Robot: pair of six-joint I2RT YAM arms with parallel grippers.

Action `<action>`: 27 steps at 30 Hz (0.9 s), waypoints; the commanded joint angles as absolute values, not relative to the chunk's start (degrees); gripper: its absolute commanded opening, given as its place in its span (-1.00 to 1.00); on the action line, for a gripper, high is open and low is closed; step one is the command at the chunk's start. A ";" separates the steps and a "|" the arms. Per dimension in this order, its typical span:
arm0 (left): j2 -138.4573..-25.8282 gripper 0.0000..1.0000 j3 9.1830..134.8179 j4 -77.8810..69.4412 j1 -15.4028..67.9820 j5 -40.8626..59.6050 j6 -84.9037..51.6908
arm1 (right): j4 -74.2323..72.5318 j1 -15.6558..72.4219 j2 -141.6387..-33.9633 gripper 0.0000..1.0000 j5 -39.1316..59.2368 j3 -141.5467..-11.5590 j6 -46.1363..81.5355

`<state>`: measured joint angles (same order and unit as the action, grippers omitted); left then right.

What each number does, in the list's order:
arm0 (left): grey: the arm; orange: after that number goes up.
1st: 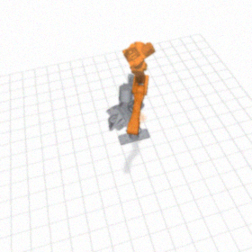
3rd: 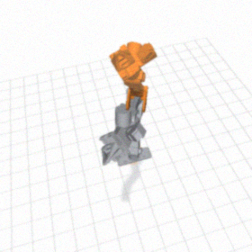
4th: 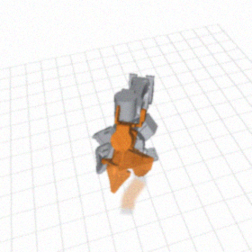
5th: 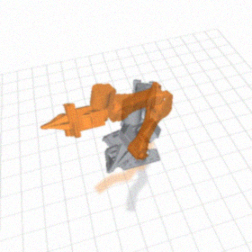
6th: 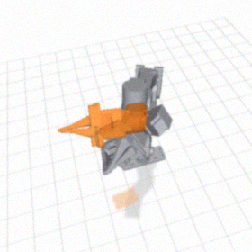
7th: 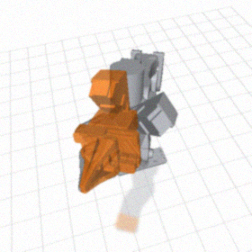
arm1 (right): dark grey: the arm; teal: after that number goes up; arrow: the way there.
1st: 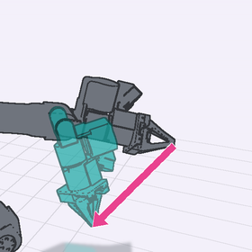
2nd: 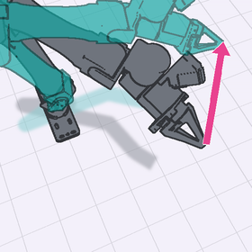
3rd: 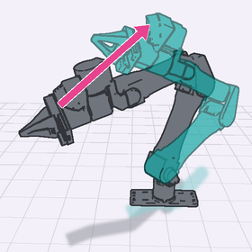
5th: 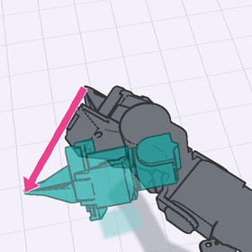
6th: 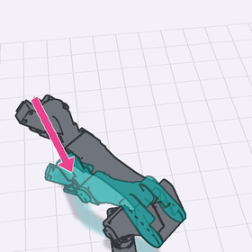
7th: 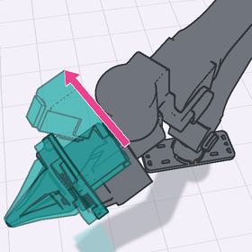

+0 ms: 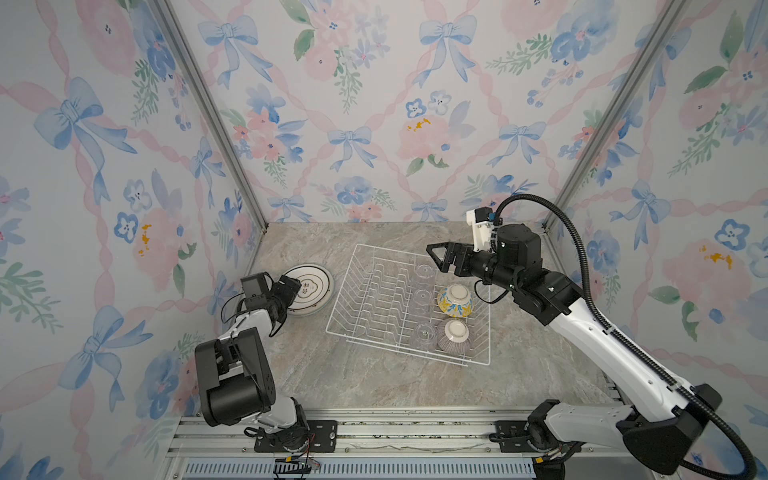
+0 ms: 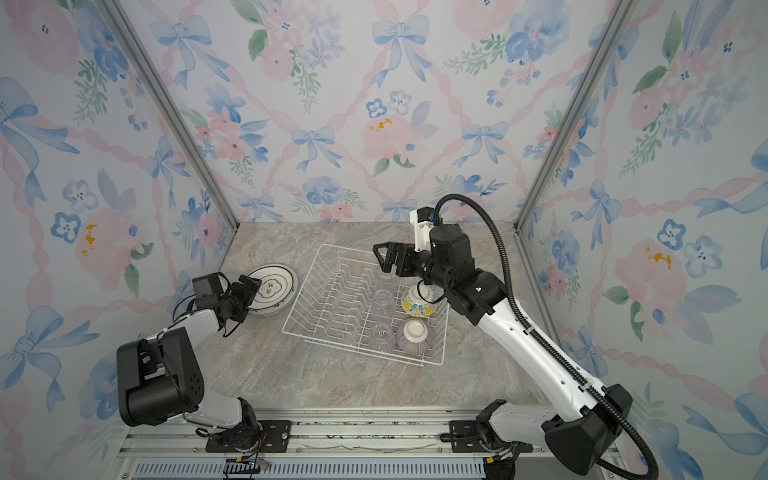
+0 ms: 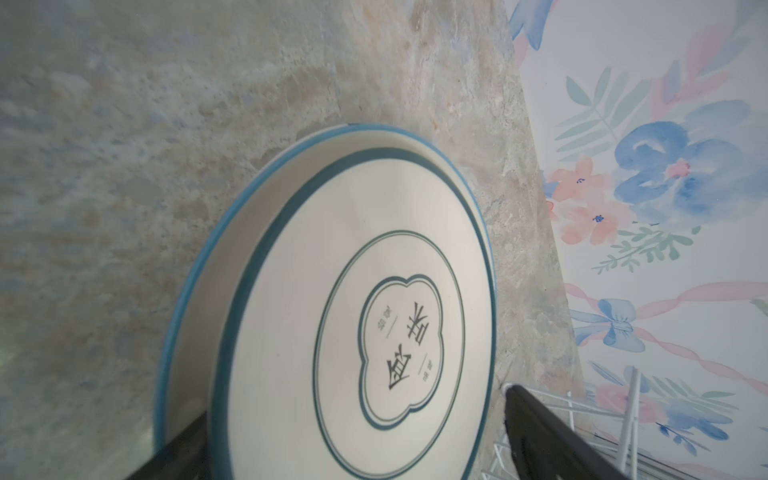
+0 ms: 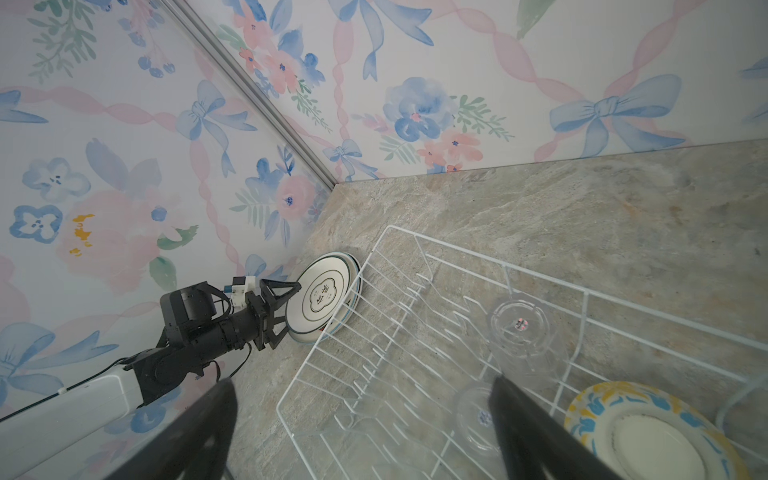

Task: Unload the mixed dishes from the dish rack
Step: 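Lower the dark-rimmed plate flat onto the stack and open the left gripper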

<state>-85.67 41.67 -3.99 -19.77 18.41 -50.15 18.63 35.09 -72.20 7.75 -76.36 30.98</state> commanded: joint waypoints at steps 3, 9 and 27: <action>-84.80 0.96 45.95 7.03 -18.34 13.97 -44.72 | 21.19 35.64 -73.41 0.93 8.57 -77.53 27.72; -84.54 0.96 50.95 16.94 -17.58 8.59 -39.11 | 26.89 35.99 -74.23 0.93 4.79 -77.70 23.12; -65.94 0.96 47.37 17.49 -14.77 14.78 -37.88 | 31.01 38.06 -75.69 0.93 -0.26 -70.23 22.09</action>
<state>-68.90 48.73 16.47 -15.27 11.94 -39.38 29.56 37.26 -74.91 1.43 -70.98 21.61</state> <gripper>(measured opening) 0.979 0.967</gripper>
